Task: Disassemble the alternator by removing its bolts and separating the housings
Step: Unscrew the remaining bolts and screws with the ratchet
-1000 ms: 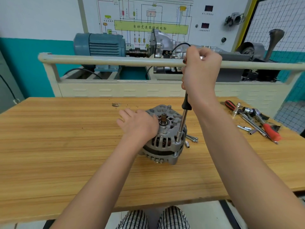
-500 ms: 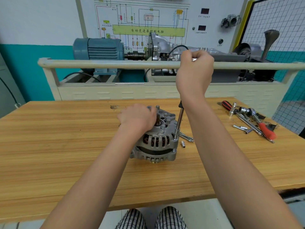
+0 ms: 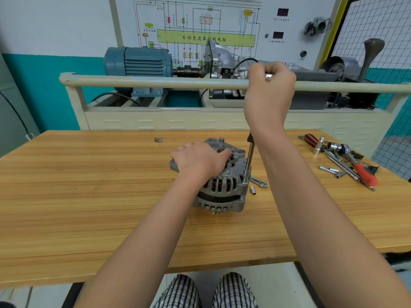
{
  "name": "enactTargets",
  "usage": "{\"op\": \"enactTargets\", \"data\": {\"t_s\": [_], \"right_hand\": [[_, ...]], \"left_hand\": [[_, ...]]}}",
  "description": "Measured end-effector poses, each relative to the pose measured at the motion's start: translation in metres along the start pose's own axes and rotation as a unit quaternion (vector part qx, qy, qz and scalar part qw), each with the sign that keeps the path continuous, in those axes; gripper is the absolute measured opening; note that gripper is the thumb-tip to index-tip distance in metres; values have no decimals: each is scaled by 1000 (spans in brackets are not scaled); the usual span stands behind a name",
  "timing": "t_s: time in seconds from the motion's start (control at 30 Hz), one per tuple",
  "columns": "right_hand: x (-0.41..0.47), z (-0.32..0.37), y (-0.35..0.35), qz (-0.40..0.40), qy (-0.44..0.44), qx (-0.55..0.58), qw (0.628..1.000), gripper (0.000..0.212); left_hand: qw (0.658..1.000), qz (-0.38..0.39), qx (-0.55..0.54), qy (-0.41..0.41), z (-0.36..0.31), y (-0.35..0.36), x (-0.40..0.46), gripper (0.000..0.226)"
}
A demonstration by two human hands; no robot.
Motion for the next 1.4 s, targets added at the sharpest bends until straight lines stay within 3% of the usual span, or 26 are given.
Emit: {"op": "enactTargets", "data": {"t_s": [0.3, 0.9, 1.4], "right_hand": [[-7, 7, 27, 118, -46, 60, 990, 36], [-7, 5, 31, 174, -37, 104, 978, 22], [-7, 3, 34, 242, -11, 139, 960, 34]], "left_hand": [[999, -31, 1, 17, -2, -1, 2, 83], [998, -45, -15, 45, -4, -1, 5, 73], [996, -59, -31, 65, -5, -4, 6, 60]]}}
Point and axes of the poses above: each hand's wrist, its own x-axis towards the middle knuckle, its own y-axis out of the palm, z = x × y, the point moved 8 cm from there along x, towards the middle knuckle, and after that the axes turned 8 degrees about y, right-handed, at the moved point
